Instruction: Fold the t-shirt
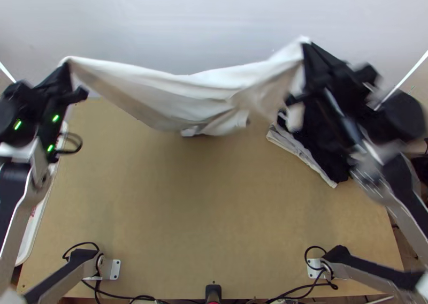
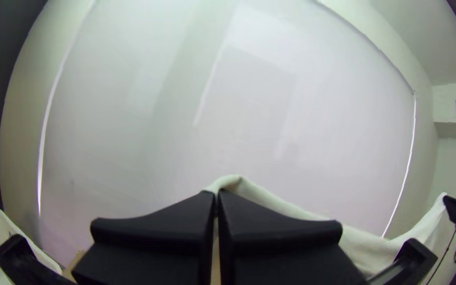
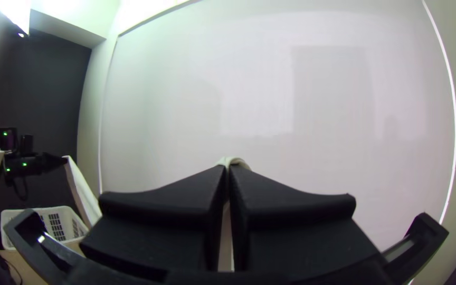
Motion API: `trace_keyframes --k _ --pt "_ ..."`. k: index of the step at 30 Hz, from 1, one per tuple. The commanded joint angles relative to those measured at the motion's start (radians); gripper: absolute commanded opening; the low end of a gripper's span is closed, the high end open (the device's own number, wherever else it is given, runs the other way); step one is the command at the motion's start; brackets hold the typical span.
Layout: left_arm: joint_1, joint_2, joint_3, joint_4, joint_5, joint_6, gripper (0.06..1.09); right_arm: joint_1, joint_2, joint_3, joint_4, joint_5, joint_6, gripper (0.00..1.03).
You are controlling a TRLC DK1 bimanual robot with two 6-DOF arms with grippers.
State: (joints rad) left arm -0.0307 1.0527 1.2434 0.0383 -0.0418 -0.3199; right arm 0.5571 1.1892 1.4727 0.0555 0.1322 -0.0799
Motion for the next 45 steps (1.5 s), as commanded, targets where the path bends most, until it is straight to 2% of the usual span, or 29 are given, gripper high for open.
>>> trace_keyframes --k 1,9,17,19,22,24,27,30,36,40,43,45 --pt "0.068 -0.287 -0.162 0.023 -0.058 0.137 0.09 0.101 -0.398 -0.112 -0.250 0.004 -0.006 0.03" --pt "0.226 -0.448 -0.229 0.008 -0.079 0.154 0.09 0.096 -0.643 -0.061 -0.477 0.004 -0.008 0.03" --pt "0.235 -0.493 -0.266 0.008 -0.079 0.159 0.09 0.092 -0.680 -0.048 -0.530 -0.026 0.003 0.03" --pt "0.235 -0.488 -0.291 0.021 -0.079 0.157 0.09 0.089 -0.669 -0.114 -0.454 -0.026 -0.004 0.03" --pt "0.233 -0.439 -0.321 0.060 -0.079 0.153 0.09 0.095 -0.620 -0.285 -0.210 -0.026 -0.073 0.03" --pt "0.229 -0.376 -0.320 0.101 -0.079 0.150 0.09 0.093 -0.525 -0.353 -0.045 -0.025 -0.109 0.03" --pt "0.203 -0.257 -0.277 0.153 -0.079 0.148 0.09 0.024 -0.307 -0.339 0.162 -0.026 -0.095 0.03" --pt "0.172 -0.125 -0.196 0.199 -0.079 0.148 0.09 -0.019 -0.094 -0.230 0.317 -0.037 -0.073 0.03" --pt "0.164 0.210 0.122 0.210 -0.067 0.136 0.09 -0.120 0.266 0.161 0.337 -0.046 -0.041 0.03" --pt "0.173 0.443 0.415 0.144 -0.063 0.090 0.09 -0.229 0.472 0.443 0.319 -0.095 0.034 0.03" --pt "0.184 0.572 0.628 0.049 -0.064 0.050 0.09 -0.269 0.589 0.658 0.225 -0.095 0.085 0.03" --pt "0.187 0.590 0.696 0.015 -0.064 0.036 0.09 -0.283 0.615 0.761 0.141 -0.095 0.144 0.03"
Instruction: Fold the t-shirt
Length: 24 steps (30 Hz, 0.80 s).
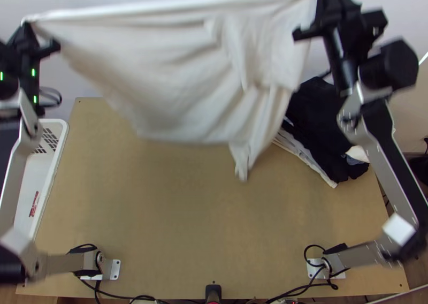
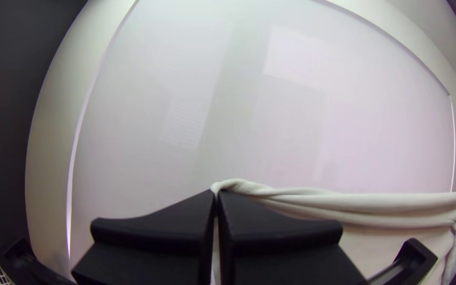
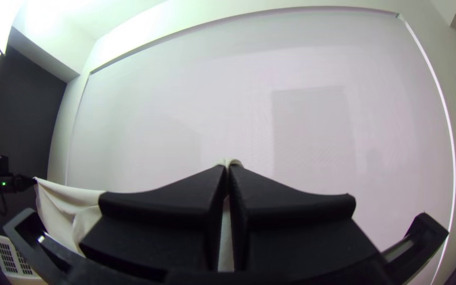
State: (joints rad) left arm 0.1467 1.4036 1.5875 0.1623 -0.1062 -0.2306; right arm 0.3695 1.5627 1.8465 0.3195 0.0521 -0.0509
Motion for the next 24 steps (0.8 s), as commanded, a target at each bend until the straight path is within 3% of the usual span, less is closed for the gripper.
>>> trace_keyframes --k 1,6,14,18,24 --pt "0.010 0.232 0.362 -0.122 -0.001 -0.062 0.09 -0.099 0.235 0.405 -0.155 -0.015 0.143 0.03" --pt "0.013 0.103 0.404 -0.368 0.053 -0.187 0.09 -0.101 0.060 0.405 -0.444 -0.018 0.307 0.03" --pt "0.114 -0.215 0.399 -0.751 0.388 -0.395 0.09 -0.103 -0.303 0.401 -1.040 -0.158 0.499 0.03" --pt "0.192 -0.341 0.368 -0.903 0.481 -0.432 0.09 -0.101 -0.455 0.399 -1.169 -0.196 0.513 0.03" --pt "0.205 -0.433 0.359 -1.011 0.513 -0.420 0.09 -0.098 -0.526 0.415 -1.169 -0.192 0.502 0.03"
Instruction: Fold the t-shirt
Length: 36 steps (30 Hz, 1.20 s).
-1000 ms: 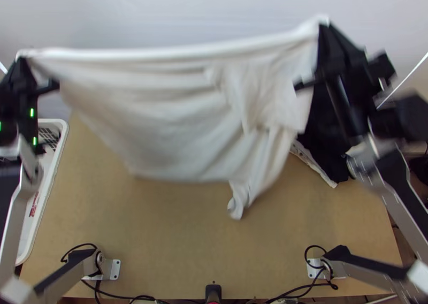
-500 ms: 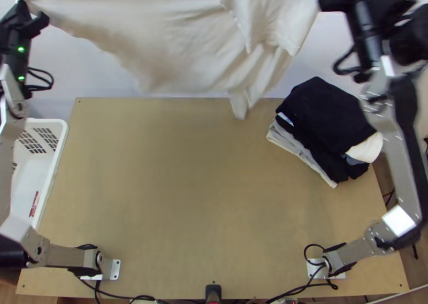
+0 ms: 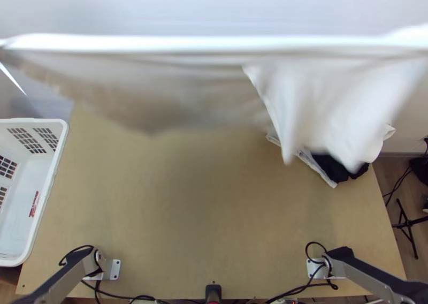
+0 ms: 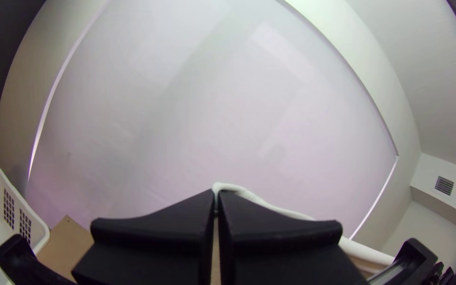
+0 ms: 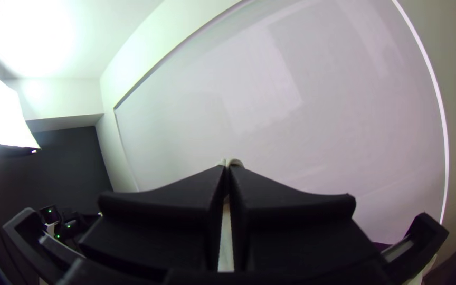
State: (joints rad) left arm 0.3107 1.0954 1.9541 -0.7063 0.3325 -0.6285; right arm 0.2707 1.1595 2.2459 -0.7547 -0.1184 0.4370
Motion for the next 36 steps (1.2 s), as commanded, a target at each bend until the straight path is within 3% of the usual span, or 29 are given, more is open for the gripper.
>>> trace_keyframes --k 1,11,14,17,19,22,24,28,36 --pt "0.041 -0.127 -0.006 -0.142 0.079 -0.022 0.09 0.001 -0.123 0.014 -0.094 -0.021 0.014 0.03" --pt "0.039 -0.124 -0.047 -0.140 0.099 -0.034 0.09 0.001 -0.066 -0.072 -0.098 -0.023 0.003 0.03" --pt "0.039 -0.127 -0.127 -0.139 0.099 -0.036 0.09 -0.022 -0.047 -0.236 -0.100 -0.024 0.014 0.03" --pt "0.038 -0.160 -0.285 -0.130 0.100 -0.017 0.09 -0.082 -0.049 -0.523 -0.081 -0.072 0.039 0.03" --pt "0.034 -0.210 -0.465 -0.088 0.100 0.018 0.09 -0.119 -0.069 -0.763 0.014 -0.150 0.071 0.03" --pt "0.025 -0.293 -0.747 0.042 0.099 0.050 0.09 -0.148 -0.121 -1.112 0.362 -0.208 0.141 0.03" --pt "0.018 -0.301 -0.876 0.110 0.082 0.082 0.09 -0.151 -0.101 -1.218 0.425 -0.208 0.131 0.03" --pt "-0.044 -0.212 -0.988 0.228 0.003 0.107 0.09 -0.145 -0.014 -1.315 0.537 -0.204 0.128 0.03" --pt "-0.110 0.069 -1.049 0.479 -0.107 0.167 0.09 -0.143 0.109 -1.324 0.627 -0.156 0.103 0.03"
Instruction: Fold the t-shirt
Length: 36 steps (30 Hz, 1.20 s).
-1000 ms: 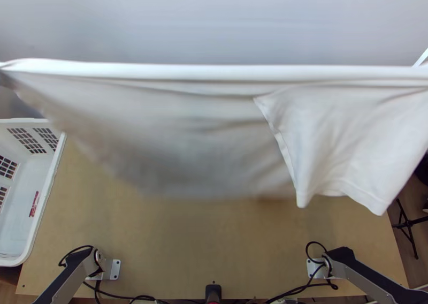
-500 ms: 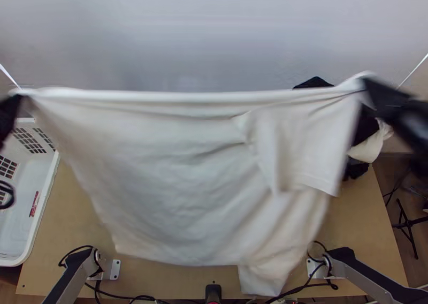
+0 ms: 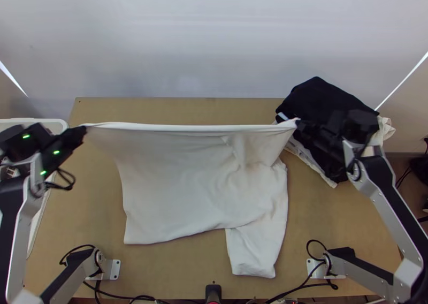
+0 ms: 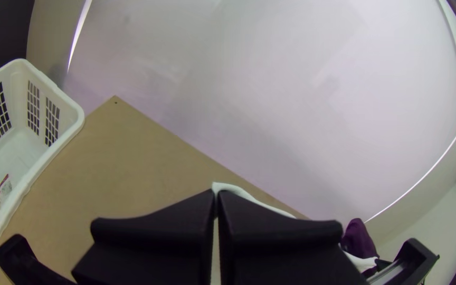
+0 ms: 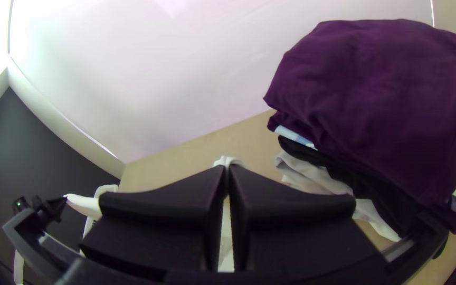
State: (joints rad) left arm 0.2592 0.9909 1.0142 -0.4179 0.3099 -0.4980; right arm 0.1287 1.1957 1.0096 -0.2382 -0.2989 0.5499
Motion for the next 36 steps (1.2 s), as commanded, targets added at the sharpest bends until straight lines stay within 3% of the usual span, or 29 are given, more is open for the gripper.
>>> trace_keyframes --k 1,12,22,36 --pt "-0.071 0.201 -0.111 0.217 -0.091 0.035 0.09 0.003 0.079 -0.088 0.125 0.034 -0.015 0.03" --pt "-0.195 0.499 -0.054 0.423 -0.190 0.001 0.09 0.084 0.202 -0.055 0.333 0.142 -0.077 0.03" --pt "-0.184 0.623 0.041 0.453 -0.218 0.012 0.09 0.138 0.482 0.149 0.341 0.159 -0.087 0.03" --pt "-0.136 0.784 0.153 0.453 -0.241 0.059 0.09 0.204 0.752 0.362 0.339 0.326 -0.157 0.03"
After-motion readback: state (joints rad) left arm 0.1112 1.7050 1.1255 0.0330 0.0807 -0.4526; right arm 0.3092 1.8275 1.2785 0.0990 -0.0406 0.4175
